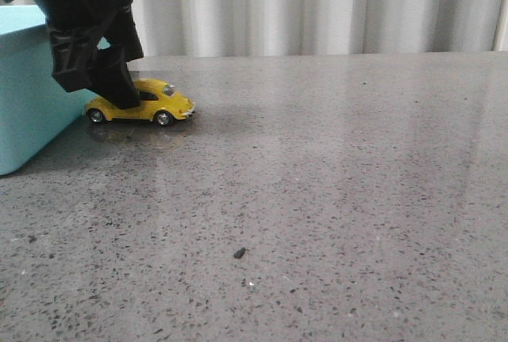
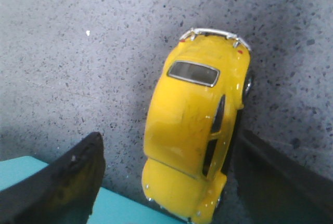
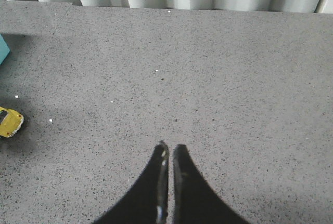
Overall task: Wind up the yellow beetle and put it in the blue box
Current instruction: 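Lower the left gripper over the yellow car and close on it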
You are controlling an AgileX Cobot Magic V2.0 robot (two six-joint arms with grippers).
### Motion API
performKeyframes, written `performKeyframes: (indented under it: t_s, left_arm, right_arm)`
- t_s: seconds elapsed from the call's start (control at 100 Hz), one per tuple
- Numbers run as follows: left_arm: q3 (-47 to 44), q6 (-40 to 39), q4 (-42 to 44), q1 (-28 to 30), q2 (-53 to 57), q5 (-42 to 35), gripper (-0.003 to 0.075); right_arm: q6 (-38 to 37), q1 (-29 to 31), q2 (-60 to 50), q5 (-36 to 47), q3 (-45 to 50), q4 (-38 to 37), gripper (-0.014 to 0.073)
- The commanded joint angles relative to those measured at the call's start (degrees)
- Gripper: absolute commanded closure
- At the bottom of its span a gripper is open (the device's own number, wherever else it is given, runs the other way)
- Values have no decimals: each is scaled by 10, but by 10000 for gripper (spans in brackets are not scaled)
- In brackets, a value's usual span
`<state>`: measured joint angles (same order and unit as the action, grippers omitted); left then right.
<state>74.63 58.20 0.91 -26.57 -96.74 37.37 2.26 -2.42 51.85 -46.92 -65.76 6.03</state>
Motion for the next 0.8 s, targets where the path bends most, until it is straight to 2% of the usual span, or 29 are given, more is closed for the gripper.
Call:
performKeyframes:
  t_s: [0.0,0.79]
  left_arm:
    - [18,-6,-9,2,19,-29,240]
    - [18,-1,-9,1,-4,-29,241]
  right_arm:
    - [4,0,-7,39,-14,-4,654]
    - [4,0,-7,39,-14,-4,654]
